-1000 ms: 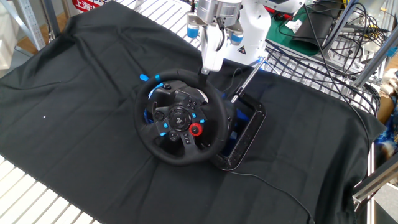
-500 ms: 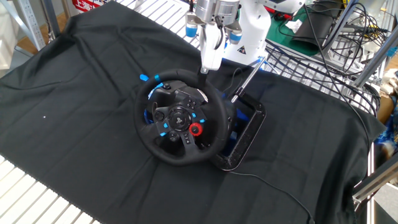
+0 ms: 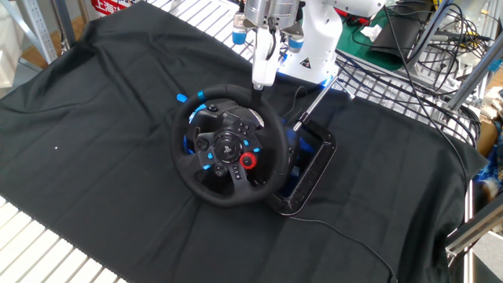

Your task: Rotate the steering wheel 90 degrees counterclockwise

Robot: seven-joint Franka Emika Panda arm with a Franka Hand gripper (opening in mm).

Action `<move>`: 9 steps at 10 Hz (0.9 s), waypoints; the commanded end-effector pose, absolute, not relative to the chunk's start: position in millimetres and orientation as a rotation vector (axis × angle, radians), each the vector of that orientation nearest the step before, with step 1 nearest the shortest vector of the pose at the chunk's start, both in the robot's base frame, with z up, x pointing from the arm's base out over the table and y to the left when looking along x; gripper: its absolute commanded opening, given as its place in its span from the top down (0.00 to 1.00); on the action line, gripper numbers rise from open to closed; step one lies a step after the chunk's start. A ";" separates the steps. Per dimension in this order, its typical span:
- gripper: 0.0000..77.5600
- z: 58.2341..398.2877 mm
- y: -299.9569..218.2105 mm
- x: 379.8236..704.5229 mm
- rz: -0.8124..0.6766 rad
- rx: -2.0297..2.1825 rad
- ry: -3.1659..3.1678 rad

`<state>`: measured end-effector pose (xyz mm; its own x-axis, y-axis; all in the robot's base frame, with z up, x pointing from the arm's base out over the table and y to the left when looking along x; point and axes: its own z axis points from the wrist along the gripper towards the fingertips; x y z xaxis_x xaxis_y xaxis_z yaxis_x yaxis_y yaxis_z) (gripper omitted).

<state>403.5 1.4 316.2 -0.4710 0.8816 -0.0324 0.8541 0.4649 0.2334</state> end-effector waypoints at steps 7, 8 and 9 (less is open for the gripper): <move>0.99 337.7 28.9 386.9 0.265 1.707 2.451; 0.99 339.0 30.5 385.5 0.269 1.729 2.433; 0.99 339.7 31.7 384.5 0.278 1.755 2.411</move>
